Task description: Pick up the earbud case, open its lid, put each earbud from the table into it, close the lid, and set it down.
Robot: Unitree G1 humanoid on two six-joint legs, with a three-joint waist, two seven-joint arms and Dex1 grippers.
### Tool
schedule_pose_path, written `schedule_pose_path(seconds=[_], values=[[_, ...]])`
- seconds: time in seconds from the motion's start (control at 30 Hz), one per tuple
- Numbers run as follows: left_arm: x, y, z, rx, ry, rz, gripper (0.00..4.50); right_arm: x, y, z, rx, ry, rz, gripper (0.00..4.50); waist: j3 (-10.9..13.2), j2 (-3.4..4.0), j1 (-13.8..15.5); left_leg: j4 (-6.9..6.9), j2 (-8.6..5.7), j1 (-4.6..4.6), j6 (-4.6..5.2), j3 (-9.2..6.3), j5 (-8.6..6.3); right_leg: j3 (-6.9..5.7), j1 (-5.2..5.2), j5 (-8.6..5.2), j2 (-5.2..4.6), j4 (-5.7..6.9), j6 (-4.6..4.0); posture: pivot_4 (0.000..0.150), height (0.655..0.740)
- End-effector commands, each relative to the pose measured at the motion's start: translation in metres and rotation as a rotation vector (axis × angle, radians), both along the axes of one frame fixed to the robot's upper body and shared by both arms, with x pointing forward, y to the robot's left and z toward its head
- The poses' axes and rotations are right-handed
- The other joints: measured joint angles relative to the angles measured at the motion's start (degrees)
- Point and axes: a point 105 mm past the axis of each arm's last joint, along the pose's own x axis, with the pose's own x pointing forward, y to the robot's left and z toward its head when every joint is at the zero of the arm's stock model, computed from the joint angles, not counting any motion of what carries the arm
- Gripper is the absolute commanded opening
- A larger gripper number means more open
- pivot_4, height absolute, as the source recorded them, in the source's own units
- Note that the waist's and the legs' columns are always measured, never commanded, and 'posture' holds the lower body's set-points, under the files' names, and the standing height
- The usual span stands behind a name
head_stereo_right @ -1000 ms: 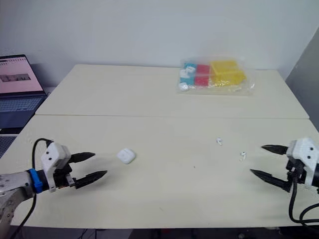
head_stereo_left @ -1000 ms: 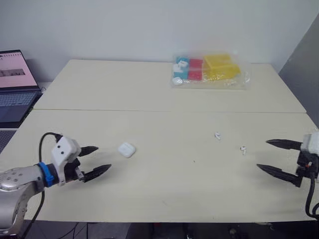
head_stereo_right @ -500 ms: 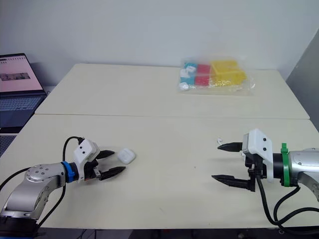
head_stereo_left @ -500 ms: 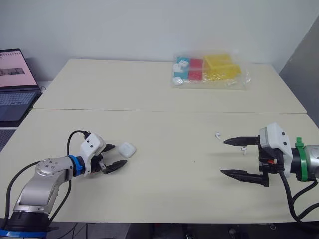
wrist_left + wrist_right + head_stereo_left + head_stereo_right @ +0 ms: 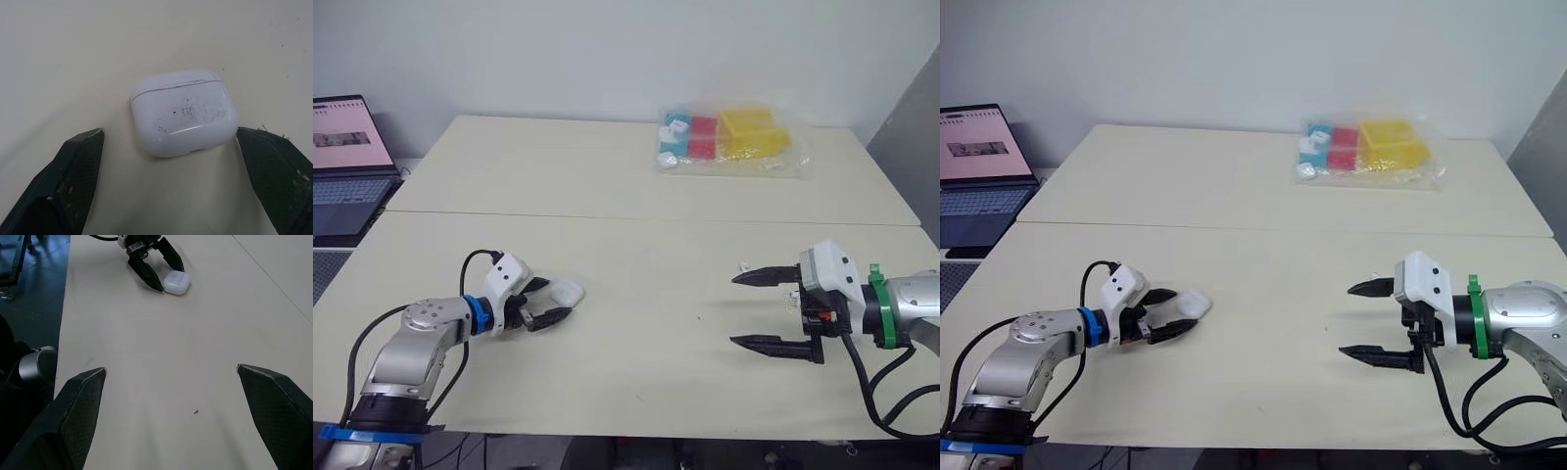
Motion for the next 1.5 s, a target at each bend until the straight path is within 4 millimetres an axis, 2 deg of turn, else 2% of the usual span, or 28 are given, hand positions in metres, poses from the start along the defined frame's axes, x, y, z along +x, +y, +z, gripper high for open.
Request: schedule_pose_path(seconds=[0.03,0.33,0.53,0.63,0.77,0.97,1.07,1.2,1.3,1.4,1.5], values=[[0.000,-0.010,-0.010,-0.021,0.046,0.003,4.47,-0.002,0.004,0.006,0.000,-0.034,0.024,4.50,0.00,0.00,0.11,0.01,-0.01,0.00,0.00,0.00,0.00,0.00,0.01,0.00,0.00,0.00,0.01,0.150,0.7354],[-0.001,-0.016,-0.016,-0.029,0.053,0.040,4.47,-0.001,0.006,0.006,0.015,-0.031,0.037,4.50,-0.05,0.04,0.30,0.02,-0.01,0.06,0.01,-0.04,0.01,0.00,0.07,0.01,-0.01,0.01,0.02,0.150,0.7354],[-0.005,-0.019,-0.024,-0.013,0.075,0.025,4.47,0.002,0.013,0.013,0.095,-0.007,0.034,4.50,-0.07,0.06,0.30,0.02,0.00,0.18,0.02,-0.05,0.01,0.01,0.14,0.01,-0.01,0.03,0.01,0.150,0.7354],[-0.005,-0.021,-0.026,-0.013,0.083,0.025,3.88,0.003,0.013,0.014,0.098,-0.004,0.030,4.50,-0.08,0.07,0.30,-0.01,0.00,0.29,0.02,-0.05,0.01,0.02,0.23,0.01,-0.02,0.00,0.01,0.150,0.7354],[-0.004,-0.022,-0.030,0.013,0.100,-0.008,2.80,0.001,0.012,0.011,0.081,-0.008,0.032,4.50,-0.09,0.09,0.40,-0.04,-0.02,0.29,0.02,-0.04,0.01,0.05,0.23,0.00,-0.02,-0.04,0.01,0.150,0.7354],[-0.005,-0.026,-0.027,0.018,0.085,-0.084,2.80,-0.001,0.011,0.009,0.078,-0.009,0.027,4.50,-0.13,0.13,0.58,-0.03,-0.02,0.30,0.02,-0.02,0.01,0.05,0.23,0.00,-0.03,-0.03,0.01,0.150,0.7354],[-0.007,-0.047,-0.010,-0.042,-0.010,-0.214,2.80,-0.002,0.010,0.009,0.088,-0.003,-0.001,4.50,-0.13,0.13,0.69,-0.05,-0.02,0.28,0.02,-0.02,0.01,0.05,0.23,0.00,-0.04,-0.08,0.01,0.150,0.7354],[-0.005,-0.087,0.013,-0.124,-0.155,-0.343,2.80,0.010,0.009,0.012,0.213,0.069,-0.177,4.50,-0.12,0.01,0.92,-0.02,-0.04,0.00,0.02,-0.03,0.01,0.02,0.13,0.02,-0.06,-0.16,0.04,0.150,0.7354],[-0.008,-0.107,0.019,-0.123,-0.233,-0.440,2.80,0.012,0.010,0.008,0.236,0.137,-0.243,4.50,-0.12,-0.06,0.94,0.08,-0.01,-0.27,0.02,-0.02,0.01,0.00,-0.09,0.07,-0.03,-0.11,0.08,0.150,0.7354],[-0.012,-0.147,0.038,-0.135,-0.448,-0.588,2.80,0.009,0.020,0.002,0.293,0.281,-0.269,4.50,-0.12,-0.06,0.99,0.07,0.01,-0.26,0.02,-0.01,0.01,-0.01,-0.10,0.07,0.01,-0.06,0.06,0.150,0.7354],[-0.008,-0.161,0.052,-0.129,-0.651,-0.599,2.80,0.020,0.021,-0.001,0.308,0.293,-0.357,4.50,-0.15,-0.10,0.87,0.09,-0.02,-0.27,0.03,0.02,0.02,0.01,-0.08,0.08,0.04,-0.06,0.08,0.150,0.7354]])
